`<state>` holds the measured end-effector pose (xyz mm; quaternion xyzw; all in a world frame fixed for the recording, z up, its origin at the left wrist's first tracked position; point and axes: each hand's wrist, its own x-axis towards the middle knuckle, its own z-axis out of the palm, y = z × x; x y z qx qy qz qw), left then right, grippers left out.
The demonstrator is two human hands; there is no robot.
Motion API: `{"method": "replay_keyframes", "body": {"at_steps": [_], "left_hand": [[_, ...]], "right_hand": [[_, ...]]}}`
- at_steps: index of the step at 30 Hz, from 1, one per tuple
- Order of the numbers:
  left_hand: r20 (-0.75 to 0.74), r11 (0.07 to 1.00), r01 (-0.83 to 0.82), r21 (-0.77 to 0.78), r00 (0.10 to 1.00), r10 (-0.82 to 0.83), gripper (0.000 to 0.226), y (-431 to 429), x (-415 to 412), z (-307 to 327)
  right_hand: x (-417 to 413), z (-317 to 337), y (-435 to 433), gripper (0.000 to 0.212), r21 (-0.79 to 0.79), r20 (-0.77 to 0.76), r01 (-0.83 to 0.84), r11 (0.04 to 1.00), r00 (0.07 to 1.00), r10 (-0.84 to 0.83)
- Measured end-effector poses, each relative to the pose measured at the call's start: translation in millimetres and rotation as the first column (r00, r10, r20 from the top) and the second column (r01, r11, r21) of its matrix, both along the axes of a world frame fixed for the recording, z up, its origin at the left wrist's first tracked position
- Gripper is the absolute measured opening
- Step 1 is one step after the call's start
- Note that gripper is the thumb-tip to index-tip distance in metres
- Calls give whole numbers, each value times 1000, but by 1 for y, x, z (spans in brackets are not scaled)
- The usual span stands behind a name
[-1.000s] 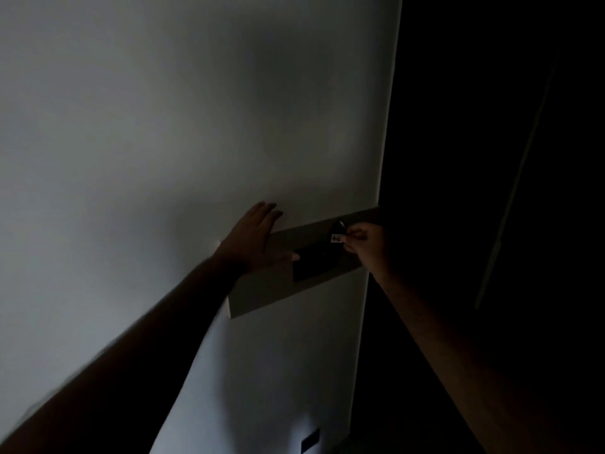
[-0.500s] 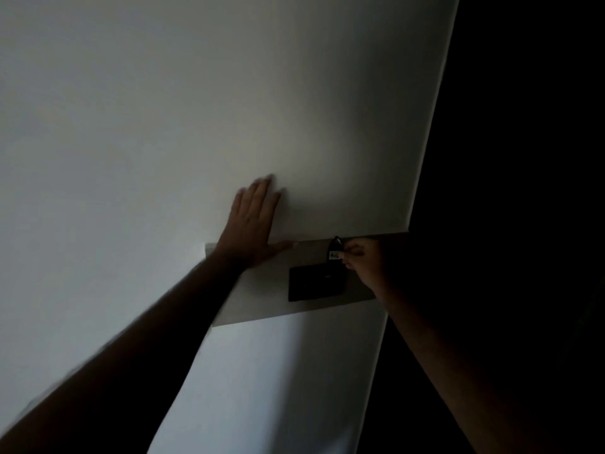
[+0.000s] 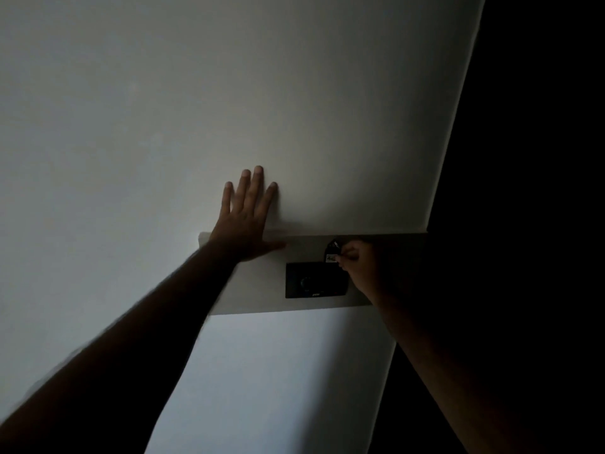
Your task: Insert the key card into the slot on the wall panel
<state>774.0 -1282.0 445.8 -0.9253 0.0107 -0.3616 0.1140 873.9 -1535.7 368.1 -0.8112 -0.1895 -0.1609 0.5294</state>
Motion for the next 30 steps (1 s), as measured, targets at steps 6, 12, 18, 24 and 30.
{"method": "replay_keyframes", "body": {"at_steps": [6,12,18,24,30], "left_hand": [[-20,1000,-29,10,999,29,126,-1,1,1],[-13,999,-42,22,999,43,127,-2,1,1],[-2,999,-34,7,999,34,127,-3,1,1],[-25,999,-32,-11,999,31,129,-4,0,2],[-34,999,-31,-13,999,30,129,-4,-1,3]], "right_hand": [[-1,1,1,19,-33,8,-22,999,1000,23],[-4,2,1,22,-81,12,-45,996,999,46],[-13,-9,-9,25,-122,32,-54,991,998,59],[-18,-11,-12,57,-206,182,-21,978,982,59],[-18,-8,-8,46,-292,202,-21,956,976,83]]}}
